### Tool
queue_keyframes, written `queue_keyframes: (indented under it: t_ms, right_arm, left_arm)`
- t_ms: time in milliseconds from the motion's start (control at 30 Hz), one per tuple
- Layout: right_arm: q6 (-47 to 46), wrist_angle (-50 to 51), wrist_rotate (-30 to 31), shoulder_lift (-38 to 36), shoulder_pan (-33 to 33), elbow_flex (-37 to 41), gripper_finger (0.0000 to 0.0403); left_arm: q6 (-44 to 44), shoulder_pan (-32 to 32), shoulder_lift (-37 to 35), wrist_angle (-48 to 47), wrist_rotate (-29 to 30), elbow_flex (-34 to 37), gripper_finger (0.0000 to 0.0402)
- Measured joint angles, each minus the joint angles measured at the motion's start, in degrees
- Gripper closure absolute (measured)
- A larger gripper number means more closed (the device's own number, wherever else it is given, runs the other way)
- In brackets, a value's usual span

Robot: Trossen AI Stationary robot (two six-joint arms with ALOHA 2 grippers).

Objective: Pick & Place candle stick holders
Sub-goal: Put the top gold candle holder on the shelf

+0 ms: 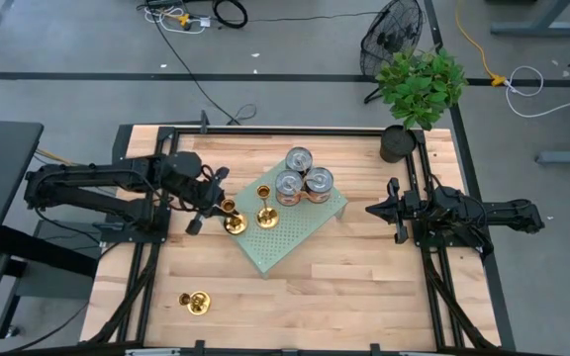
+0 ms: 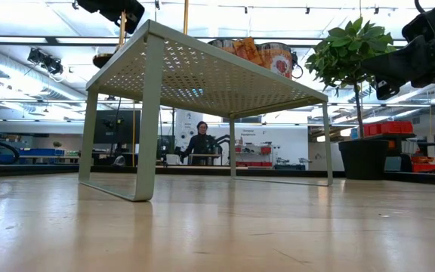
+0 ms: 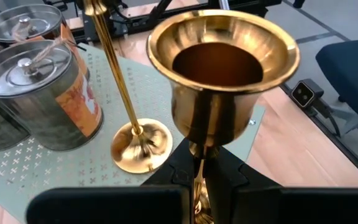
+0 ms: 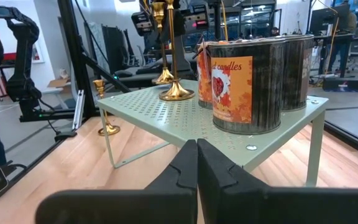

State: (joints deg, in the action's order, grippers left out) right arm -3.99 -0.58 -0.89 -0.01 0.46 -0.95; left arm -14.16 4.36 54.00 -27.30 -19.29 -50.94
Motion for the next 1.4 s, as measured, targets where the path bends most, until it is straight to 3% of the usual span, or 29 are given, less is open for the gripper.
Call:
queue_keyframes:
  t_ms: [1400]
  right_arm:
    - [0.00,-0.04,0.00,0.00,-0.01,0.02,0.0400]
  left_arm:
    - [1.55,0.05,3.94,3.82,4.26,0.07,0.0379]
